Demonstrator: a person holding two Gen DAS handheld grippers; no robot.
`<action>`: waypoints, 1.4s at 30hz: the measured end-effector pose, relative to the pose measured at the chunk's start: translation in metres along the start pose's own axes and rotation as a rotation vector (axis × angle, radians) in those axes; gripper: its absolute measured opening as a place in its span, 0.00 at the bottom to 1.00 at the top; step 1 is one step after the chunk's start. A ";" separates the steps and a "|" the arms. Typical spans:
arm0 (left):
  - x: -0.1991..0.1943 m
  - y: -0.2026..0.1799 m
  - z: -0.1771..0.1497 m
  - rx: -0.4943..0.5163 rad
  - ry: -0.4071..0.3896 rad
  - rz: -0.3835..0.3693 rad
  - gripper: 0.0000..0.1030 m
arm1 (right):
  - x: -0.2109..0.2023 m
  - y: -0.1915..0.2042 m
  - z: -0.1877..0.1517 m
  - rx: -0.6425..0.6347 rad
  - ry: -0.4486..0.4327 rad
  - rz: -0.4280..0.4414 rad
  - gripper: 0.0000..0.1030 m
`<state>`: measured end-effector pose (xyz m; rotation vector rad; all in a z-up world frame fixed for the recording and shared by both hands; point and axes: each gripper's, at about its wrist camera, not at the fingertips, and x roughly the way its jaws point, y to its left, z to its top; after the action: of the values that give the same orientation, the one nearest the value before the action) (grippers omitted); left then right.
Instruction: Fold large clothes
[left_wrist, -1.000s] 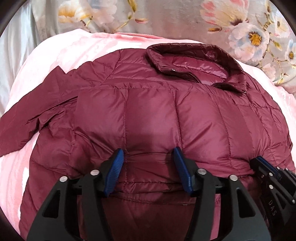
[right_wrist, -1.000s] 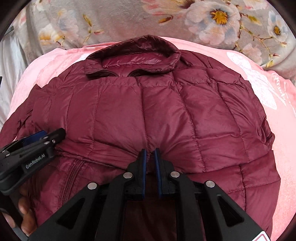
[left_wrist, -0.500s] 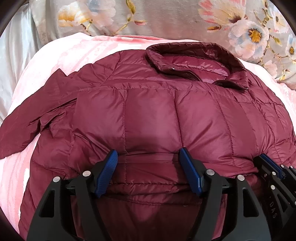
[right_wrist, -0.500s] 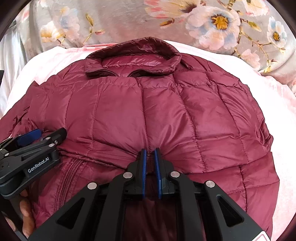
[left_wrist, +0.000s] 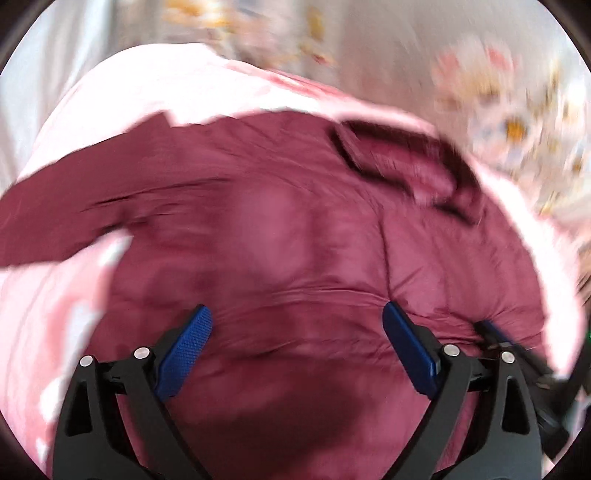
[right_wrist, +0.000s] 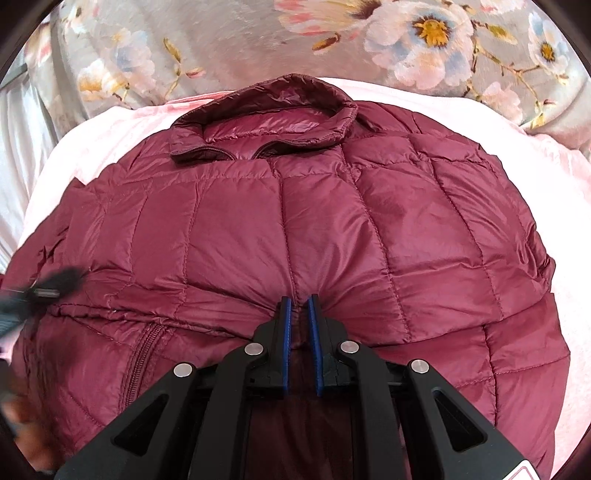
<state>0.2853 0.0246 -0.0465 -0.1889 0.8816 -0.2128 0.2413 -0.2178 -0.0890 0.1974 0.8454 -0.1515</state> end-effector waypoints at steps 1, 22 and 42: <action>-0.017 0.022 0.003 -0.037 -0.022 0.001 0.89 | -0.002 -0.001 0.000 0.008 -0.006 0.002 0.12; -0.057 0.370 0.025 -0.613 -0.050 0.502 0.35 | -0.066 0.078 -0.077 -0.137 -0.015 0.005 0.50; -0.094 -0.094 0.057 0.217 -0.107 -0.196 0.13 | -0.104 -0.005 -0.076 0.049 -0.075 -0.016 0.52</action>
<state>0.2612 -0.0370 0.0824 -0.0831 0.7274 -0.4742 0.1171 -0.1989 -0.0602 0.2296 0.7697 -0.1941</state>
